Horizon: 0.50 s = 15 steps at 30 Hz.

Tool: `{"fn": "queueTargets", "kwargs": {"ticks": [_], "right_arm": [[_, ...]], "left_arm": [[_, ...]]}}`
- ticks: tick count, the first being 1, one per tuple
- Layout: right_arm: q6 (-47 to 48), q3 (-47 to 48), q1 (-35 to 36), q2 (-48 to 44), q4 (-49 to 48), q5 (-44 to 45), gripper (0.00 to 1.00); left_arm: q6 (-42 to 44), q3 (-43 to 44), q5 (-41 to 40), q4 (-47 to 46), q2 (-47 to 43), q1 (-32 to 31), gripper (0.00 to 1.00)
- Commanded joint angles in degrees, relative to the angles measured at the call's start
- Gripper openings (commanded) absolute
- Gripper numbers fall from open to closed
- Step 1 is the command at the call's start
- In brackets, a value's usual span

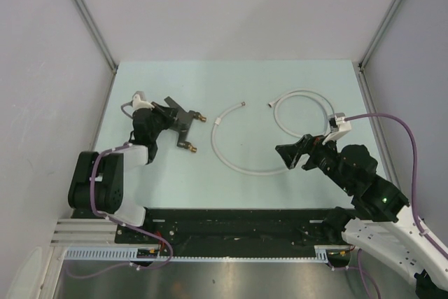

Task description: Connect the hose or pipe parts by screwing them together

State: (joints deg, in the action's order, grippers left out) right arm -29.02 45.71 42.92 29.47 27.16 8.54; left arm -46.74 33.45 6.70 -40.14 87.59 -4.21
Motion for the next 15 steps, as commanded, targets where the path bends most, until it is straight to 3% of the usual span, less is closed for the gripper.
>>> {"fn": "queueTargets", "kwargs": {"ticks": [1,4,7,11,15], "right_arm": [[-1.48,-0.19,0.32,0.50,-0.79,0.34,0.98],[-1.83,-0.19,0.24,0.76,-0.79,0.78,0.98],[-2.45,-0.19,0.24,1.02,-0.18,0.52,0.98],[-3.06,-0.19,0.24,0.76,0.79,0.78,0.97],[-3.94,-0.19,0.24,0.32,1.32,1.04,0.97]], "left_arm": [[3.24,-4.09,-6.61,3.40,-2.60,0.43,0.00],[2.54,-6.19,-5.56,3.40,-2.86,0.43,0.02],[2.53,-7.96,-4.77,3.40,-4.70,0.43,0.21],[4.11,-8.32,-4.68,4.45,-8.66,0.43,0.59],[5.43,-6.56,-5.73,10.59,-13.40,0.25,0.69]]}}
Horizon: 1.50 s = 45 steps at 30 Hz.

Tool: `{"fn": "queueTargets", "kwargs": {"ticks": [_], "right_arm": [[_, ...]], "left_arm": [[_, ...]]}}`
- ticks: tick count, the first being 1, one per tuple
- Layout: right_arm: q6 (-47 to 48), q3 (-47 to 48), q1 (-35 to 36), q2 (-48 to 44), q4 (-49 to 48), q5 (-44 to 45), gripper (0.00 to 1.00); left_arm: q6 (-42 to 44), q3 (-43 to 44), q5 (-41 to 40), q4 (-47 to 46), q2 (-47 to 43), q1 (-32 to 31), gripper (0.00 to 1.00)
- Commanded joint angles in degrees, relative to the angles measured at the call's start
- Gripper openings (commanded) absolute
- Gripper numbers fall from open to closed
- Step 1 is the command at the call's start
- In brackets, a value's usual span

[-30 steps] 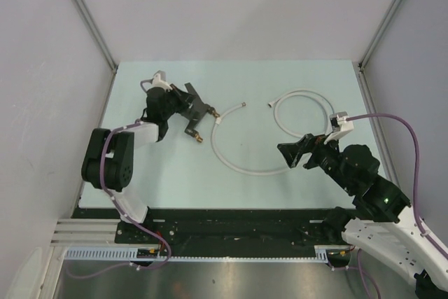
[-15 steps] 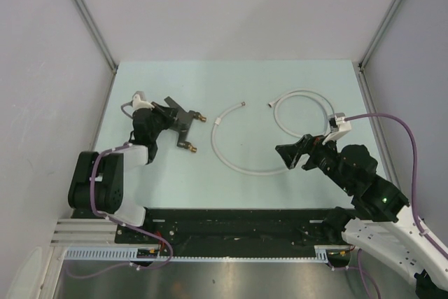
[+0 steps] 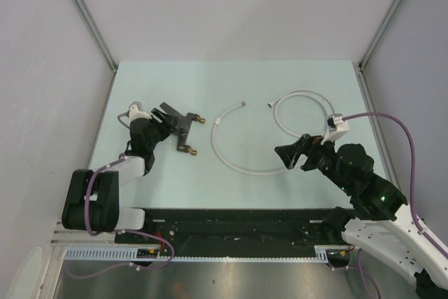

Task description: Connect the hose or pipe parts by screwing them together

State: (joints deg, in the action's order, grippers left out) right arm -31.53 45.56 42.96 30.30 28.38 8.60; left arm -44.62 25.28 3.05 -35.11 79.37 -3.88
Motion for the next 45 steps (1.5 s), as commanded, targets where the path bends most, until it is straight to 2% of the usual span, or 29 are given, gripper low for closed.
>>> {"fn": "queueTargets", "kwargs": {"ticks": [1,5,6,11,13,17,20,22,24,29,37,43,45], "right_arm": [[-1.78,-0.03,0.19,-0.51,0.36,1.15,0.97],[-2.22,-0.30,0.28,0.45,0.45,1.07,0.97],[-2.31,-0.56,0.28,0.72,0.27,1.07,0.97],[-2.66,-2.67,0.37,3.09,-1.13,1.77,0.94],[-2.40,-3.46,0.37,5.72,-2.27,1.95,0.89],[-2.40,-3.81,1.16,10.91,-4.65,0.98,0.86],[-2.66,-3.81,2.91,14.34,-6.49,-0.60,0.84],[-2.75,-3.90,3.97,15.22,-7.46,-0.60,0.81],[-2.75,-3.99,5.81,15.14,-7.73,0.01,0.81],[-2.66,-4.25,7.49,12.42,-6.85,2.12,0.79],[-0.99,-4.95,7.49,6.70,-6.23,4.32,0.78],[-0.46,-4.96,7.58,5.29,-6.59,4.76,0.78],[-0.29,-4.96,7.49,5.38,-6.24,4.85,0.77]], "left_arm": [[3.92,3.18,-2.69,7.50,-7.02,-0.16,0.69],[9.98,9.69,-9.88,21.79,-10.20,-3.67,0.73],[12.52,11.18,-13.12,23.84,-10.64,-5.94,0.74],[17.81,18.13,-17.11,30.80,-10.91,-12.37,0.74],[20.27,20.41,-15.63,31.07,-10.12,-15.45,0.74],[22.21,24.81,-7.81,31.33,-3.89,-18.96,0.74],[24.84,29.73,-0.53,32.12,4.80,-20.90,0.73],[26.25,35.07,1.43,33.78,12.18,-21.87,0.71],[28.17,41.39,0.91,38.88,17.02,-23.01,0.69],[30.38,50.91,0.21,46.44,28.63,-23.54,0.66],[32.32,56.19,-2.16,50.05,35.76,-23.54,0.62],[32.05,57.16,-1.38,50.76,38.57,-23.45,0.50],[32.23,57.51,-0.94,50.76,39.36,-23.45,0.50]]}}
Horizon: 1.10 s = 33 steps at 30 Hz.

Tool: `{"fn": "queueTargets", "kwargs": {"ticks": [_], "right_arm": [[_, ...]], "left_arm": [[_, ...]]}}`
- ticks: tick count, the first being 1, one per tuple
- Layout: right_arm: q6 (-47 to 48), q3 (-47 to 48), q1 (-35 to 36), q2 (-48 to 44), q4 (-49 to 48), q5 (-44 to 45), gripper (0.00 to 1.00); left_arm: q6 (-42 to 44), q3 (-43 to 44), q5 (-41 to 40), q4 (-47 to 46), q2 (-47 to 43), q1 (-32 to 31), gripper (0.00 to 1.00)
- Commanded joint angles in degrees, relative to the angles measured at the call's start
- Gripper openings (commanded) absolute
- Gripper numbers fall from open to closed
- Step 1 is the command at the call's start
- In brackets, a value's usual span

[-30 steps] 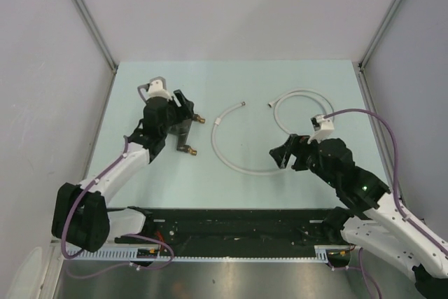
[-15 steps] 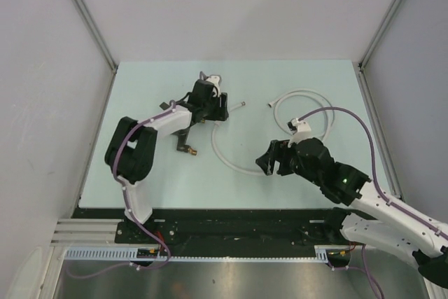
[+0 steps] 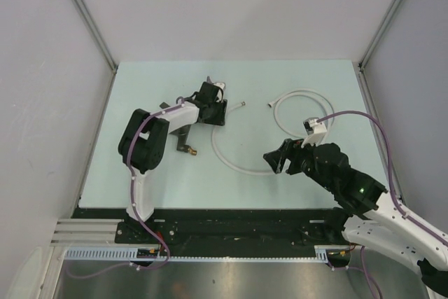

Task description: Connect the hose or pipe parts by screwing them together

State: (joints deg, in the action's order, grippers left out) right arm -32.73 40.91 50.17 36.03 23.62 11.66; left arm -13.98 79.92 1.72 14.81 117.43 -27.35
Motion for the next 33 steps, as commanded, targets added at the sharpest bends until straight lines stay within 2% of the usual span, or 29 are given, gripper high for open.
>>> {"fn": "queueTargets", "kwargs": {"ticks": [1,3,7,10,15,19,25,29,33], "right_arm": [[0.83,-0.30,0.28,0.00,-1.38,1.96,0.77],[0.83,-0.21,0.36,0.27,-1.38,1.88,0.77],[0.91,-0.47,0.28,1.06,-2.25,1.52,0.77],[1.62,-1.35,0.28,3.16,-5.15,2.31,0.77],[2.49,-1.53,0.19,11.40,-13.58,1.09,0.79],[4.16,-1.53,-0.33,18.71,-20.70,-1.11,0.82],[5.56,-1.79,-2.71,27.85,-29.93,-5.41,0.86],[9.07,-2.06,-3.06,33.03,-38.88,-12.87,0.87],[9.70,-2.06,-3.33,37.52,-44.09,-13.95,0.86]], "left_arm": [[1.67,3.05,0.48,0.92,1.57,0.02,0.50],[2.29,3.31,1.70,1.01,1.93,0.02,0.46],[1.85,3.40,4.96,1.19,1.15,0.02,0.12],[-0.52,2.96,11.01,0.93,-1.57,0.02,0.00],[-6.23,0.34,19.26,-0.74,-7.82,-0.07,0.00],[-12.90,-6.43,25.86,-9.76,-15.81,-0.33,0.00],[-18.80,-14.08,26.41,-14.63,-25.39,-1.47,0.00],[-25.55,-21.02,29.21,-23.58,-28.21,-1.82,0.00],[-28.21,-25.95,28.52,-28.69,-30.50,-2.88,0.00]]}}
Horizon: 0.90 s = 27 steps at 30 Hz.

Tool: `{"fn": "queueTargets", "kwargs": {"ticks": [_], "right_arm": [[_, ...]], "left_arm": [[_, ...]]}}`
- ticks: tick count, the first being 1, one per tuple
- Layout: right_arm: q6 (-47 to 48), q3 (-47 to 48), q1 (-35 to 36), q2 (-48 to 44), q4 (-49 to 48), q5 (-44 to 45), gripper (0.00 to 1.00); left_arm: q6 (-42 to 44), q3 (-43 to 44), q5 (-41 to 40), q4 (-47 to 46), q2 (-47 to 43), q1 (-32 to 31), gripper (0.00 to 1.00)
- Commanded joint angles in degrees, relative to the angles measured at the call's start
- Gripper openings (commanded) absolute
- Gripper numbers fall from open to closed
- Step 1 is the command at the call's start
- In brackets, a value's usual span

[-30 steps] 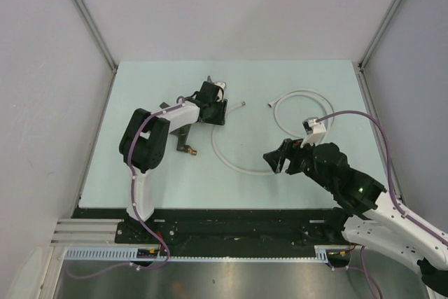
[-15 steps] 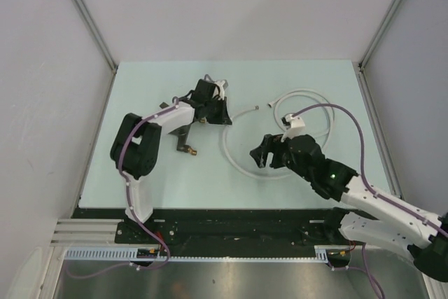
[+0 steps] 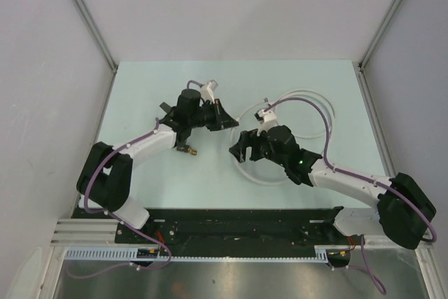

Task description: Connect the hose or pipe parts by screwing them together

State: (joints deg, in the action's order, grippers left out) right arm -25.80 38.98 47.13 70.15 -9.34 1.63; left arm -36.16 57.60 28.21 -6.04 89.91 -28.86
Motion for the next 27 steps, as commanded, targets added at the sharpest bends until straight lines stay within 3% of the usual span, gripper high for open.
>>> {"fn": "queueTargets", "kwargs": {"ticks": [1,7,11,16,27], "right_arm": [[2.86,-0.13,-0.20,4.28,-12.09,-4.00,0.86],[1.90,-0.74,0.15,11.49,-16.31,-4.35,0.78],[-0.04,-1.80,2.52,10.54,-13.78,3.70,0.28],[1.63,-4.96,5.07,7.11,-12.20,4.87,0.03],[-0.74,-12.61,5.86,1.57,-8.24,7.86,0.00]], "left_arm": [[-6.11,-3.90,1.77,-8.10,-3.33,-1.55,0.00],[-9.27,-3.99,1.94,-10.56,-4.92,-2.42,0.00],[-8.75,-2.67,1.42,-11.27,-5.27,-2.60,0.00],[-7.34,-1.27,-3.51,-11.27,-5.54,-0.94,0.00],[-8.49,4.53,-1.66,-11.45,-3.43,5.13,0.00]]}}
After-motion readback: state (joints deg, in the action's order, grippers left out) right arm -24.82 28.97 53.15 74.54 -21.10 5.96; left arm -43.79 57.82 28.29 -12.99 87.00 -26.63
